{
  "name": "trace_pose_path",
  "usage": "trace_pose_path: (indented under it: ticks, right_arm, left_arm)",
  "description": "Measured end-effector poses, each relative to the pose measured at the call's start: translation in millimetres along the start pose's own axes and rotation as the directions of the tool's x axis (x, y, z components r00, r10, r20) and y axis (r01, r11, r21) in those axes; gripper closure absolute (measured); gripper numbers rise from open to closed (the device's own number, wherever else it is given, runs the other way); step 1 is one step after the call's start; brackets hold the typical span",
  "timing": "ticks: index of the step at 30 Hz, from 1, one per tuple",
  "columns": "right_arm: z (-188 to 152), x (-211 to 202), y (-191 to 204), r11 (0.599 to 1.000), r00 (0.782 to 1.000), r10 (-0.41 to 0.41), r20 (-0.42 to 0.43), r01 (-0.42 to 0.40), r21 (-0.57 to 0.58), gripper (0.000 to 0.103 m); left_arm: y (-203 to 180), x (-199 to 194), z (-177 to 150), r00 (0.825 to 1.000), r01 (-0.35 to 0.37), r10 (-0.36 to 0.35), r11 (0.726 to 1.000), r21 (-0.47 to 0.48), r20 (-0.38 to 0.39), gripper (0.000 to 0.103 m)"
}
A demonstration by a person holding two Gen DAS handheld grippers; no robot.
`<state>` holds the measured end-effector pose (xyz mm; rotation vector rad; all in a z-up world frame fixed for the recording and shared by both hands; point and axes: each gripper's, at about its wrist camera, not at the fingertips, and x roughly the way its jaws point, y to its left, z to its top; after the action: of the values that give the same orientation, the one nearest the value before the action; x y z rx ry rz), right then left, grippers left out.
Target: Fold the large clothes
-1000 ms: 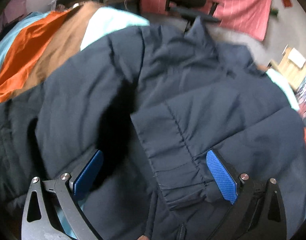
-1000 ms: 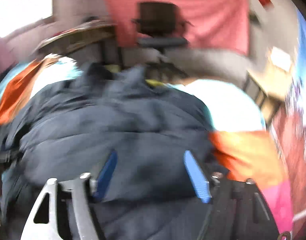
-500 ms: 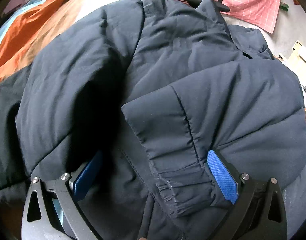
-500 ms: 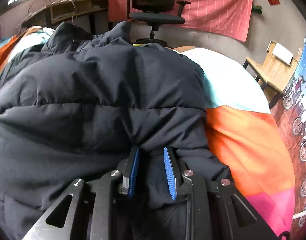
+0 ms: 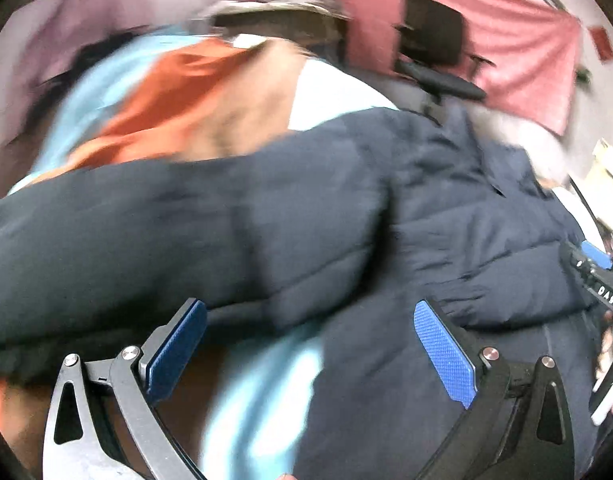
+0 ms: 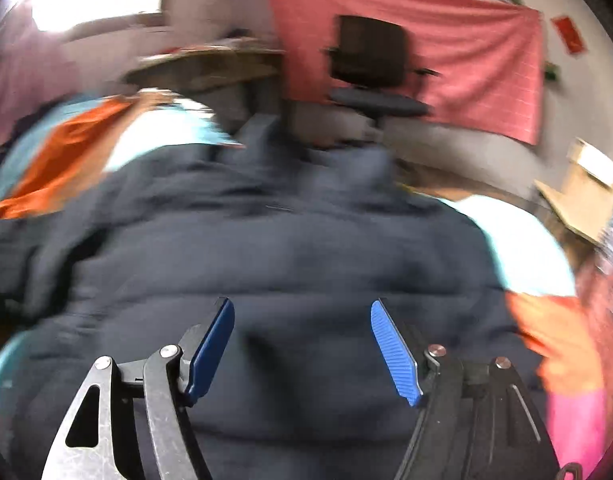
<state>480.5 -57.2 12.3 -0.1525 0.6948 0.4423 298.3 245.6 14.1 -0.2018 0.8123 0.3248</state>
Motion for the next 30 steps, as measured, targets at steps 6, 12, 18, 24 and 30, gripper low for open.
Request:
trace_pose_path:
  ticks: [6,12,18,24,30]
  right_arm:
    - [6.3,12.3,98.5,0.982,0.995,0.098,0.011,-0.095,-0.162,0.034]
    - [1.3,43.8,132.1,0.972,1.0,-0.002,-0.005,0.001,-0.235,0.031]
    - [-3.2,71.1,136.6,0.979,0.998,-0.047,-0.036,0.039,-0.198,0.028]
    - [-14.5,87.6,144.3,0.969,0.997,-0.055,-0.051,0.041,-0.244,0.011]
    - [-22.5,93.6,142.3,0.97,0.998,-0.046,-0.037,0.035,-0.242,0.009]
  left_arm:
    - [79.1,-48.0,-33.8,0.995,-0.061,0.082,0.958,-0.281,0.063,0.001]
    - [126.2,-79.9,-44.7,0.975,-0.094,0.168,0.906,-0.412,0.147,0.001]
    - [137.3,-64.2,-28.3,0.965,-0.141,0.227,0.873,-0.468,0.133,0.002]
    - [150.4,-61.6,-26.0,0.954,-0.11,0.236,0.85,-0.515,0.185,0.033]
    - [151.6,-64.1,-16.0,0.948,-0.11,0.238,0.869,-0.483,0.212,0.068]
